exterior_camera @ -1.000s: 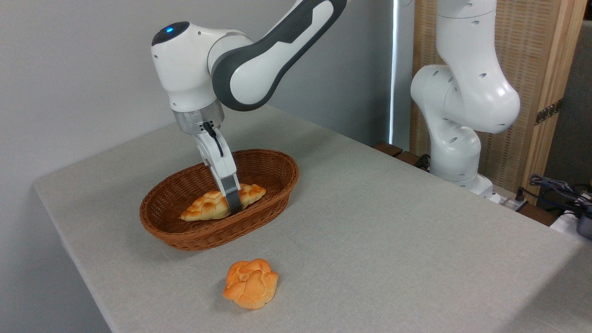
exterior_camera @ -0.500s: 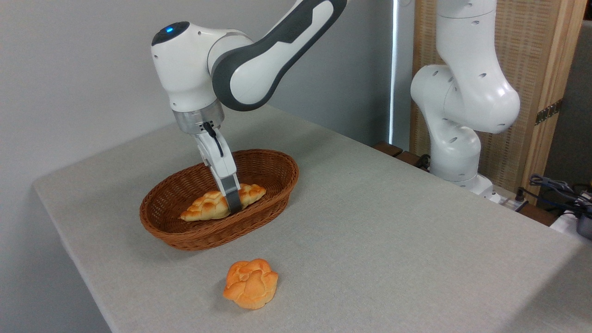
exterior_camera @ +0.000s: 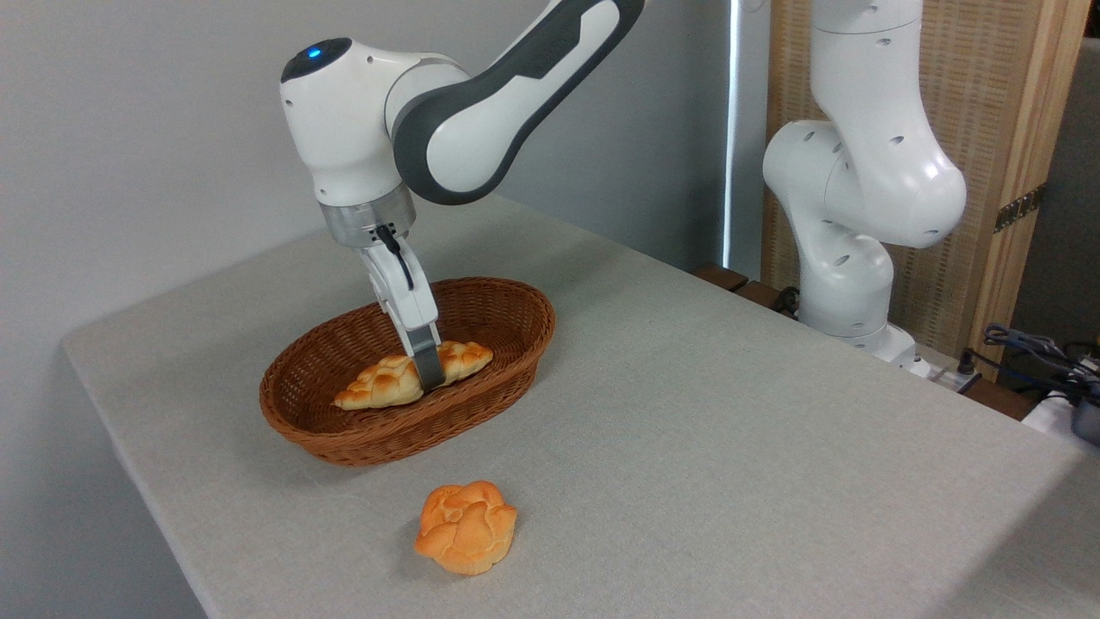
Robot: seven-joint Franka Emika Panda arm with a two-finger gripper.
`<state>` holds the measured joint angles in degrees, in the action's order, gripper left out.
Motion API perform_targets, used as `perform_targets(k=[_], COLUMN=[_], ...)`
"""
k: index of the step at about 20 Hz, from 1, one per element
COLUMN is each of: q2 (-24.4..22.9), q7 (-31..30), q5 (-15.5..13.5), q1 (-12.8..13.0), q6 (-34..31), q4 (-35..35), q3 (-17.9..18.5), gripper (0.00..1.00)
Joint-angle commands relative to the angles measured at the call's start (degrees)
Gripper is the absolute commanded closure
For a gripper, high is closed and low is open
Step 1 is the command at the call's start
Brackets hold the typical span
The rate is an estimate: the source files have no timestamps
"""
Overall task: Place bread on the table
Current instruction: 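Lift the glazed roll out of the basket and carry it beside the basket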
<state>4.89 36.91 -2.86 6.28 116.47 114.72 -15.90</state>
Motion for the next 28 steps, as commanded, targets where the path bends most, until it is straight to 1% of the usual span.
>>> perform_targets(k=[1,2,4,8,10,12,14,16,17,18,19,20,22,23,25,28], q2=[-0.9,-0.8,-0.8,-0.8,-0.8,-1.9,-3.5,-5.8,-6.5,-7.3,-7.4,-7.9,-8.5,-9.1,-9.8,-10.3], q7=[0.1,0.1,0.2,0.6,0.8,1.8,5.5,12.6,14.7,18.7,20.6,24.7,35.6,40.1,43.5,44.0], q5=[-0.3,-0.4,-0.5,-2.9,-2.9,-2.6,-2.6,-2.5,-2.5,-2.5,-2.5,-2.4,-2.2,-2.2,-2.2,-2.0], q1=[-0.2,-0.2,-0.2,-0.4,-0.7,-0.6,-0.6,-0.3,-0.1,0.3,0.8,1.2,1.2,1.3,1.3,1.3], q6=[-0.9,-1.7,-5.5,-11.5,-14.1,-16.3,-17.6,-19.9,-20.4,-21.2,-21.9,-23.4,-26.7,-27.7,-29.0,-29.5], q4=[-2.6,-3.4,-5.6,-9.4,-10.8,-10.8,-10.7,-10.3,-10.1,-10.0,-10.0,-9.9,-9.6,-9.4,-8.7,-7.2], q3=[0.1,0.2,0.2,0.9,1.1,3.0,4.9,9.6,11.0,13.1,13.9,15.3,17.5,19.2,21.6,22.3], gripper=[0.68,0.68,0.68,0.68,0.68,0.68,0.68,0.68,0.68,0.68,0.67,0.67,0.67,0.66,0.65,0.65])
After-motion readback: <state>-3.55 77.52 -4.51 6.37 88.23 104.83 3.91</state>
